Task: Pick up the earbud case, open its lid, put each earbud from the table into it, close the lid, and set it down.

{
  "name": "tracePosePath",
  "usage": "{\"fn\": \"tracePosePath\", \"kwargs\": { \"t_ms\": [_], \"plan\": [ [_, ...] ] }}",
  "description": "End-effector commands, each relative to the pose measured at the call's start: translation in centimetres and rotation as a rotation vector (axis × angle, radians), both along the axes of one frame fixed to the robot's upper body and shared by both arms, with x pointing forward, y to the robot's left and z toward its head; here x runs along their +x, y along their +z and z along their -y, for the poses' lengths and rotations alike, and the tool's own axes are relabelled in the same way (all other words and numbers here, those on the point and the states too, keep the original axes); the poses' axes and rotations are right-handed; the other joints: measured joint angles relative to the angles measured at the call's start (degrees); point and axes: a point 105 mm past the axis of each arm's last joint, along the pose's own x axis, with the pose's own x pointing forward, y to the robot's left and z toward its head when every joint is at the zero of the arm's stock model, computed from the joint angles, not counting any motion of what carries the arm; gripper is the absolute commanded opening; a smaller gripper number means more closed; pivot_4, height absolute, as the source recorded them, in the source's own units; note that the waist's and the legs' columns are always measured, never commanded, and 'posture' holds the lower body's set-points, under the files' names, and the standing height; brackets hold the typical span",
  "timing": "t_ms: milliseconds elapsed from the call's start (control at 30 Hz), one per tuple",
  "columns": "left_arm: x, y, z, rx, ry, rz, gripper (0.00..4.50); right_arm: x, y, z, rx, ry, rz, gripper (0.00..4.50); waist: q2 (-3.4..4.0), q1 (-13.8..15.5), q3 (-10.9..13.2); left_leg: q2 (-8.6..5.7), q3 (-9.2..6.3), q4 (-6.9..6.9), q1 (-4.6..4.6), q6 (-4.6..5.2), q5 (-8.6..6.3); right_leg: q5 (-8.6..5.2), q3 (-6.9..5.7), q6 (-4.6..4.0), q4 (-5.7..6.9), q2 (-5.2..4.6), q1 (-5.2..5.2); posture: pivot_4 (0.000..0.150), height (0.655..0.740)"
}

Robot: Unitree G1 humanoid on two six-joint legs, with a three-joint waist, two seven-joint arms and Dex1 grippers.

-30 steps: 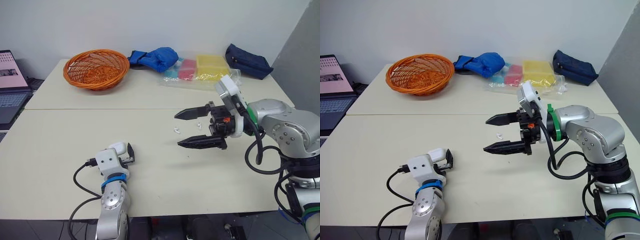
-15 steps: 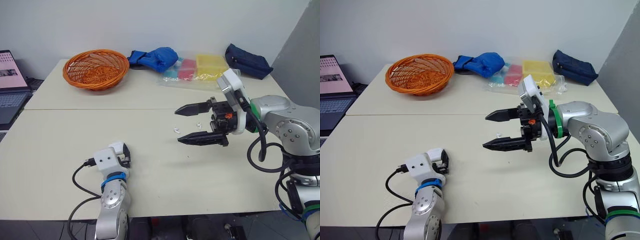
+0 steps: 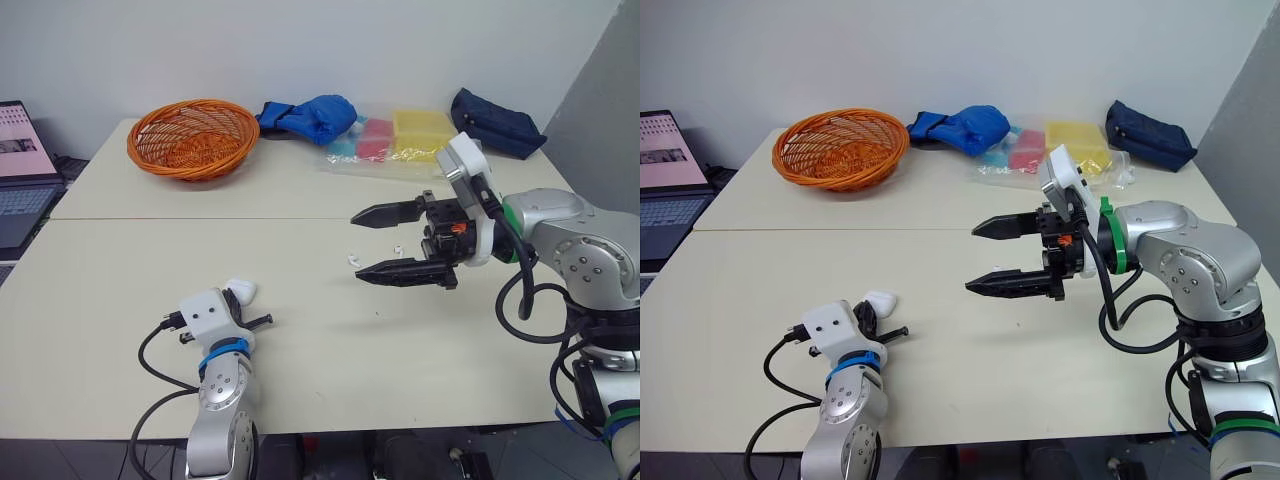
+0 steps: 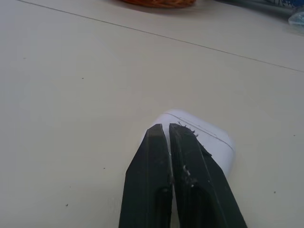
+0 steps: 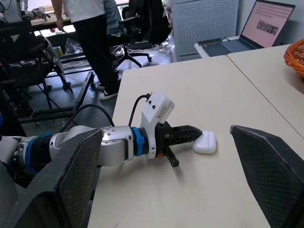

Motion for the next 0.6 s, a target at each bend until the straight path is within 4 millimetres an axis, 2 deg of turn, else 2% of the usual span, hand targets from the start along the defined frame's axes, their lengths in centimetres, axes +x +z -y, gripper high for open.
{"fn": "tracePosePath", "kwargs": {
  "t_ms": [33,67,167,300,533,600],
  "plan": [
    [0.0,-0.3,0.9,0.017,-0.025,-0.023,0.17,-0.3,1.1,0.1,0.029,0.004,0.050,4.50,0.00,0.0,0.0,0.00,0.00,0.00,0.00,0.00,0.00,0.00,0.00,0.00,0.00,0.00,0.00,0.150,0.7400],
    [0.0,-0.1,0.9,0.033,-0.031,-0.017,0.17,-0.3,1.1,0.1,0.030,0.002,0.050,4.50,0.00,0.0,0.0,0.00,0.00,0.00,0.00,0.00,0.00,0.00,0.00,0.00,0.00,0.00,0.00,0.150,0.7400],
    [0.0,1.2,1.3,0.076,-0.080,0.043,0.77,-0.3,1.1,0.2,0.029,0.002,0.054,4.50,0.00,0.0,0.0,0.00,0.01,0.00,-0.01,0.00,0.00,0.00,0.01,0.00,-0.01,0.00,0.00,0.150,0.7400],
    [-0.4,2.2,1.5,0.107,-0.140,0.078,2.05,-0.3,1.1,0.2,0.032,0.000,0.052,4.50,-0.01,0.0,0.0,0.01,0.00,0.00,-0.09,0.00,0.00,0.00,0.01,0.00,-0.04,0.00,-0.07,0.150,0.7400],
    [-1.2,3.0,-0.2,0.178,-0.303,0.099,4.32,-0.3,1.0,0.1,0.041,0.000,0.047,4.50,-0.02,-0.1,0.0,0.08,-0.03,-0.05,-0.13,0.00,0.00,-0.05,-0.05,-0.09,-0.03,0.06,-0.17,0.150,0.7400],
    [-1.1,3.3,-0.4,0.205,-0.382,0.100,4.47,-0.2,0.9,0.0,0.048,-0.001,0.043,4.50,-0.02,-0.1,0.0,0.09,-0.02,-0.05,-0.13,0.00,0.00,-0.06,-0.03,-0.12,-0.03,0.05,-0.17,0.150,0.7400]
  ]
}}
